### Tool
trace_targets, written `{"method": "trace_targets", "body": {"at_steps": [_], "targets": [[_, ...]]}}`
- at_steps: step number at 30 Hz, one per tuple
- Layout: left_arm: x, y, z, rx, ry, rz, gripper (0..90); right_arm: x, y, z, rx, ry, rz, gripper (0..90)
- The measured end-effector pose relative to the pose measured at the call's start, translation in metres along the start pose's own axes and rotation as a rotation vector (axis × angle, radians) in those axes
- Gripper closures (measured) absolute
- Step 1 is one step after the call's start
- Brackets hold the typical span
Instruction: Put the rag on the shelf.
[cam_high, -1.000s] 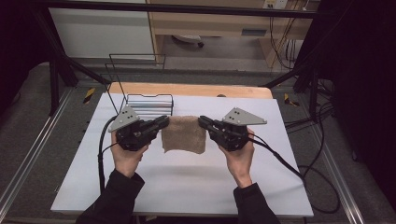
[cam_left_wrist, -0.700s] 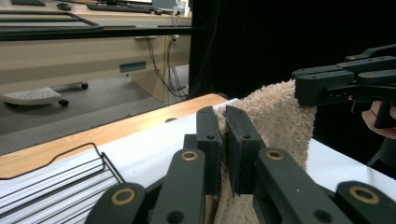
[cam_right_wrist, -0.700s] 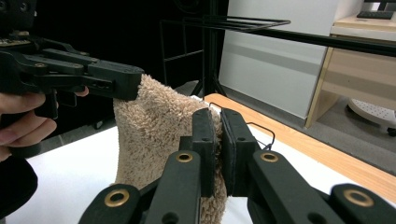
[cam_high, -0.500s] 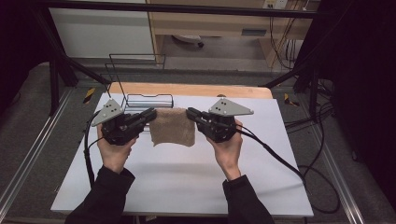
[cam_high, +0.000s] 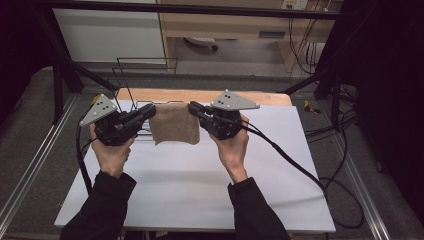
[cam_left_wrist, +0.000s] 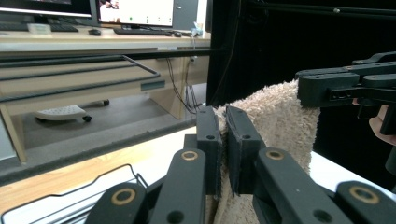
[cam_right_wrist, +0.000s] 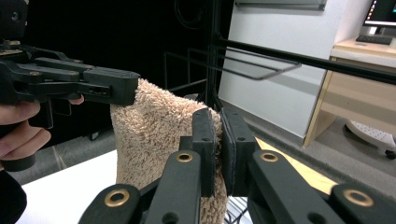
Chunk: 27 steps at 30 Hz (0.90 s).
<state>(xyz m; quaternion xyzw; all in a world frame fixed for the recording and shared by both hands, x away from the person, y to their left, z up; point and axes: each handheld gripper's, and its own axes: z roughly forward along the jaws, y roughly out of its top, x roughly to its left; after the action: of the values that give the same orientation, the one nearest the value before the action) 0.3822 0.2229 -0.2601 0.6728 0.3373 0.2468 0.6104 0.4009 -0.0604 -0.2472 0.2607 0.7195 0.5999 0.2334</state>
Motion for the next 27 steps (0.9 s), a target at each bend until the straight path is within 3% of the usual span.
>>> {"method": "trace_targets", "body": {"at_steps": [10,27], "targets": [[0.016,0.008,-0.007,-0.024,0.023,-0.017,84.5,0.003,0.014,0.019,-0.006,0.000,-0.015,85.4],[0.038,0.029,-0.011,-0.052,0.064,-0.010,84.5,0.003,0.034,0.044,-0.029,0.006,-0.011,85.4]]}}
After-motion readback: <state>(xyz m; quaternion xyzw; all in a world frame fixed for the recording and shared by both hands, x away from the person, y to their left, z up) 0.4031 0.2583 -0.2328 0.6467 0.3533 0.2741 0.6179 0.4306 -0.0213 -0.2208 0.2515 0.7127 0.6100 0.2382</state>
